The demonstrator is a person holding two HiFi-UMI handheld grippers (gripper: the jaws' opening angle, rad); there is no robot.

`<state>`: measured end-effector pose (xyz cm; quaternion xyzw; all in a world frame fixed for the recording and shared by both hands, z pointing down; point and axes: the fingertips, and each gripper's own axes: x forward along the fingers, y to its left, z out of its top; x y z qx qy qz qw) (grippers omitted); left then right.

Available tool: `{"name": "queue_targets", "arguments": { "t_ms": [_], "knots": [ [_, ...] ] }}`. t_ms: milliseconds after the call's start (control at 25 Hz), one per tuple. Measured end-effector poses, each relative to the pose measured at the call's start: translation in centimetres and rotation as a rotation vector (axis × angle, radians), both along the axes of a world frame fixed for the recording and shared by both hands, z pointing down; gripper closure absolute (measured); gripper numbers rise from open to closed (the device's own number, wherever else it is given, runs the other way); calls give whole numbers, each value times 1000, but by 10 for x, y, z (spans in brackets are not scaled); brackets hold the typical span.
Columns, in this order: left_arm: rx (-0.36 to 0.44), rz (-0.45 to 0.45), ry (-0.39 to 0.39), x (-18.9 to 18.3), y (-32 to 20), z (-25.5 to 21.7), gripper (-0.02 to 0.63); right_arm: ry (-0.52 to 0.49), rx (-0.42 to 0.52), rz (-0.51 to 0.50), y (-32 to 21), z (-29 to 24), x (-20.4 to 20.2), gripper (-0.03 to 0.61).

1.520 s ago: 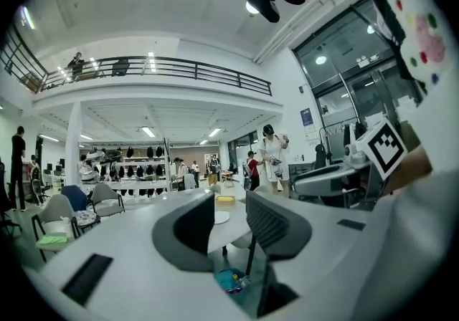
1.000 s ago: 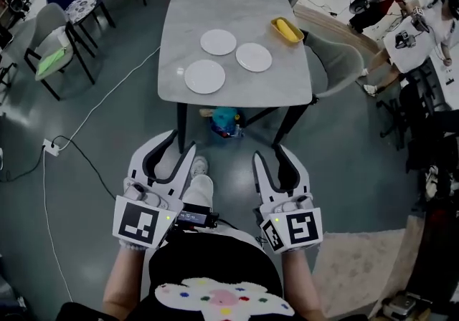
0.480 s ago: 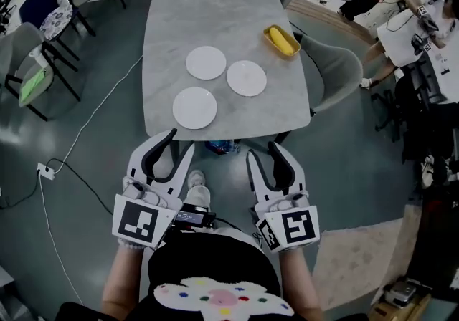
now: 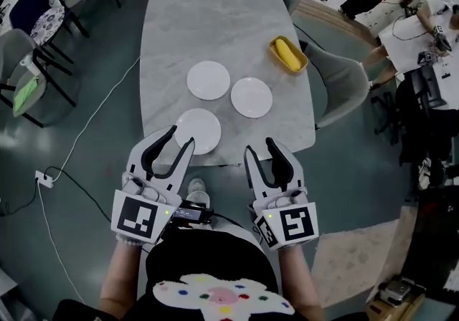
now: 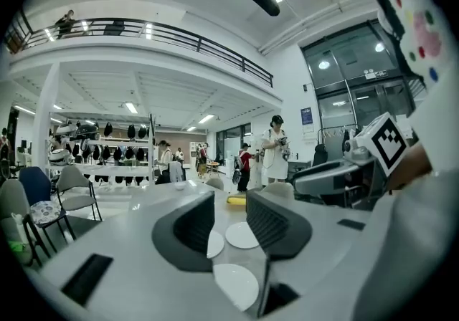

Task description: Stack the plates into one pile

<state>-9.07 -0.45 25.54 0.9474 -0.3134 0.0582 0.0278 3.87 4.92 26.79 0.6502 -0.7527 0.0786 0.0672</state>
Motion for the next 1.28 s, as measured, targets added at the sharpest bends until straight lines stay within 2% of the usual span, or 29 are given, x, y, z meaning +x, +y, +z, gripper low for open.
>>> {"name": "queue_targets", "arguments": {
  "t_ms": [280, 640, 920, 1120, 1280],
  "knots": [
    [-38, -3, -7, -4, -31, 13, 480, 8, -27, -1, -31, 7, -2, 426],
    [-82, -10, -18, -10, -36, 31, 480, 8, -59, -18, -40, 22, -6, 425],
    [-109, -38, -28, -8, -43, 42, 480, 4, -72, -68, -55, 28, -4, 425],
    [-208, -91, -77, -16, -43, 68, 479, 10, -89, -123, -64, 37, -5, 425],
    [-247, -123, -52, -16, -47, 84, 477, 13, -110, -161, -70, 46, -6, 426]
  ]
}}
